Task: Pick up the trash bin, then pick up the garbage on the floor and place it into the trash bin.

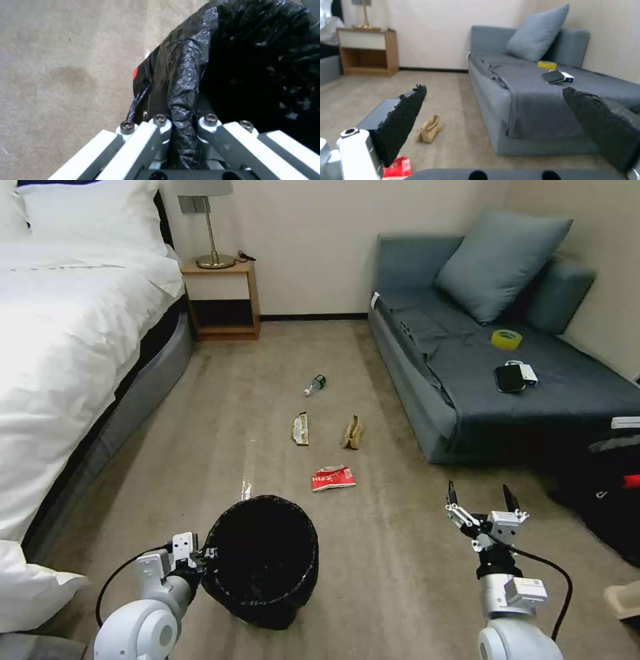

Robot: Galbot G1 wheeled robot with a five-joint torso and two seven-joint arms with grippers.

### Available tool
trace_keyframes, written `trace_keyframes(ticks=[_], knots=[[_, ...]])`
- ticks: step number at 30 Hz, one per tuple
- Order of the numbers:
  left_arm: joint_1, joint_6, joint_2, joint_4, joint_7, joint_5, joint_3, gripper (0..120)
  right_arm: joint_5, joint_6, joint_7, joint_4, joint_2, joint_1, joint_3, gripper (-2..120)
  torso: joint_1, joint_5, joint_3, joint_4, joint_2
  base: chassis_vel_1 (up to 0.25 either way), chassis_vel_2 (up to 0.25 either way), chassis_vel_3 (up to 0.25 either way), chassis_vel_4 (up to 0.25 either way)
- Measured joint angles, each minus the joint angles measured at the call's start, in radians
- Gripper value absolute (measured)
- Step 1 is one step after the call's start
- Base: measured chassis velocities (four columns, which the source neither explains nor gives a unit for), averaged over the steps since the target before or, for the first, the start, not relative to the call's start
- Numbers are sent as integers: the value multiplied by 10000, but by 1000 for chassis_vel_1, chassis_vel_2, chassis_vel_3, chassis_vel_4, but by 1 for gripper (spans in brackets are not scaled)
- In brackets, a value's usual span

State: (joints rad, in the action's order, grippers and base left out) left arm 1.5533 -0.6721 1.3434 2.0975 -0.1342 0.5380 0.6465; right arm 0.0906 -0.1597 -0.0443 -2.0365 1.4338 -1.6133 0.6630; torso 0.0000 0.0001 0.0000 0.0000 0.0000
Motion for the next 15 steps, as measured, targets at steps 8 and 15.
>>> trace_keyframes(ticks=[8, 15], knots=[[77, 180, -73, 538, 434, 112, 210, 4, 457, 326, 248, -346, -484, -281, 34, 100, 0, -1, 0, -1, 0, 0, 0, 0, 0], [160, 345, 62, 879, 667, 255, 650, 4, -91, 105, 399, -363, -452, -243, -14, 100, 0, 0, 0, 0, 0, 0, 0, 0, 0]])
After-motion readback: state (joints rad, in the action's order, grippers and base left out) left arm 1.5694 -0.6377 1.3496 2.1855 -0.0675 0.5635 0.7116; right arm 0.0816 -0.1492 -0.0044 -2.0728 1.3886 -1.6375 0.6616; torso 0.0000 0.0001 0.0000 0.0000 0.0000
